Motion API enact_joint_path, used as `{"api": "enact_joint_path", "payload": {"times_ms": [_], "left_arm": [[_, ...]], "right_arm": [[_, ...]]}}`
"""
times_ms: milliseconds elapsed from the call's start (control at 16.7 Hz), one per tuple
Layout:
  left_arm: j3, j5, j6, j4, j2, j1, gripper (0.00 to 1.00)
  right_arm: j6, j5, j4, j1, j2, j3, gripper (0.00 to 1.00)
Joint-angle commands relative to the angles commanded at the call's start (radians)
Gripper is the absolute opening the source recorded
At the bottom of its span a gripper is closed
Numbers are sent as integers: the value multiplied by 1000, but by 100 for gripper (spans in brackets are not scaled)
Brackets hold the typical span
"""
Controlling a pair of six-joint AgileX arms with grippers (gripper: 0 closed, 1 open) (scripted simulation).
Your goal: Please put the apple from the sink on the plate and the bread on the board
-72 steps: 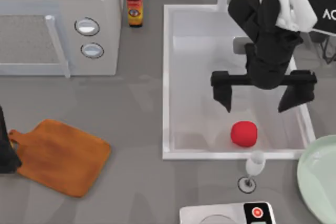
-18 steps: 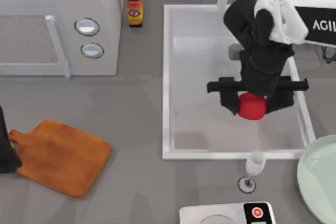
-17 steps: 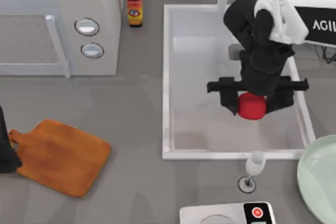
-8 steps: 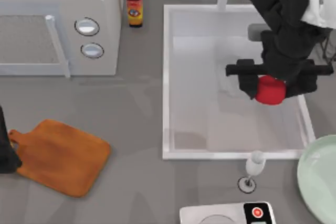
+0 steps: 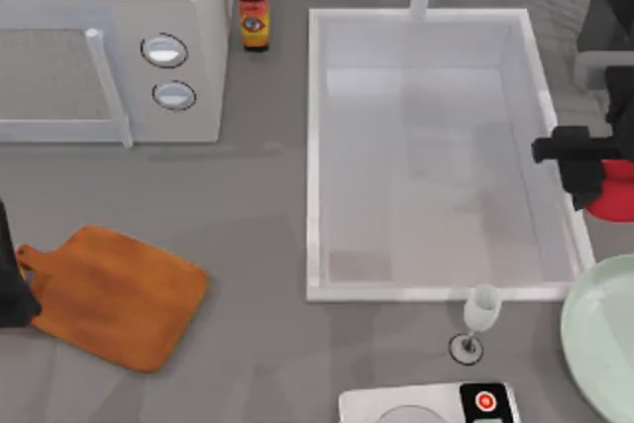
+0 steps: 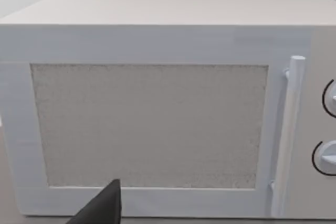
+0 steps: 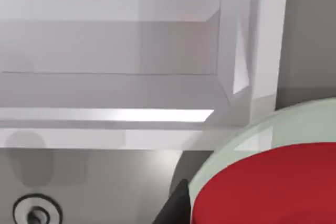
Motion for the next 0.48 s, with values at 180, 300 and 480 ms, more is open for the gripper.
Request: {"api": "enact_joint_path", "payload": {"times_ms": [180,300,480], "left_arm": [[0,0,0,0,0,0,100],[0,0,0,0,0,0,100],[0,0,0,0,0,0,100]], "right_arm": [[-53,-4,-43,-53,-108,-90,0],[-85,-6,-70,-85,-172,-145,0],[-124,-8,-103,-123,-249,-213,0]]}}
